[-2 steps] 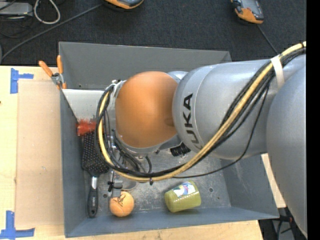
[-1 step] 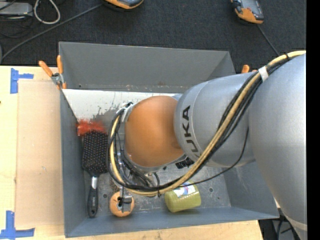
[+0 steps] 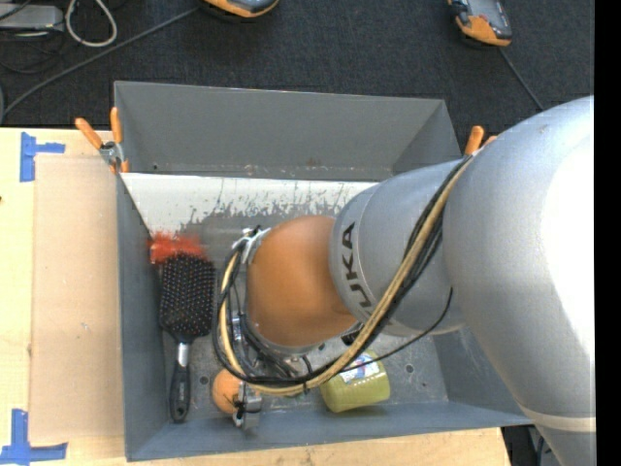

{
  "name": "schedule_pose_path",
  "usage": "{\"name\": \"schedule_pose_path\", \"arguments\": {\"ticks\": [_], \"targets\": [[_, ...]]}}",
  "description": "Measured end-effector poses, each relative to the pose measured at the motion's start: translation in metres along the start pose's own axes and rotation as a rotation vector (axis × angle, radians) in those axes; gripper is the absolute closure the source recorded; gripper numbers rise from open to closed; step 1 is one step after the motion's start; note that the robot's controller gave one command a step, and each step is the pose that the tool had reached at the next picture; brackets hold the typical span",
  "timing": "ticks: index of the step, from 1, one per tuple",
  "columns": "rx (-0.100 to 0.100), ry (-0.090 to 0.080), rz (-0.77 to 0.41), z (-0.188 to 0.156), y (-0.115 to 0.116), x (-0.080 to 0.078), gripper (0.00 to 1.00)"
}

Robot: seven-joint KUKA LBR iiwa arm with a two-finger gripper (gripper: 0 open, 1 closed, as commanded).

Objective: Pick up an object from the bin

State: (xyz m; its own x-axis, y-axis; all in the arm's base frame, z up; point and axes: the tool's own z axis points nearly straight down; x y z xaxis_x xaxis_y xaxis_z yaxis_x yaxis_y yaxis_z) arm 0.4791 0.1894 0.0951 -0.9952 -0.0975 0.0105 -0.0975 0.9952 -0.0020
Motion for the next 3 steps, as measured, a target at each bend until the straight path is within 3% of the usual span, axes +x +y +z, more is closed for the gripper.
{"name": "schedule_pose_path", "arguments": {"ticks": [1, 2, 3], "targets": [[-0.001, -0.006, -0.797, 0.026, -0.023, -0.035, 1.00], [-0.002, -0.005, -0.796, 0.026, -0.023, -0.034, 1.00], [-0.001, -0.005, -0.747, 0.026, 0.035, -0.104, 1.00]]}}
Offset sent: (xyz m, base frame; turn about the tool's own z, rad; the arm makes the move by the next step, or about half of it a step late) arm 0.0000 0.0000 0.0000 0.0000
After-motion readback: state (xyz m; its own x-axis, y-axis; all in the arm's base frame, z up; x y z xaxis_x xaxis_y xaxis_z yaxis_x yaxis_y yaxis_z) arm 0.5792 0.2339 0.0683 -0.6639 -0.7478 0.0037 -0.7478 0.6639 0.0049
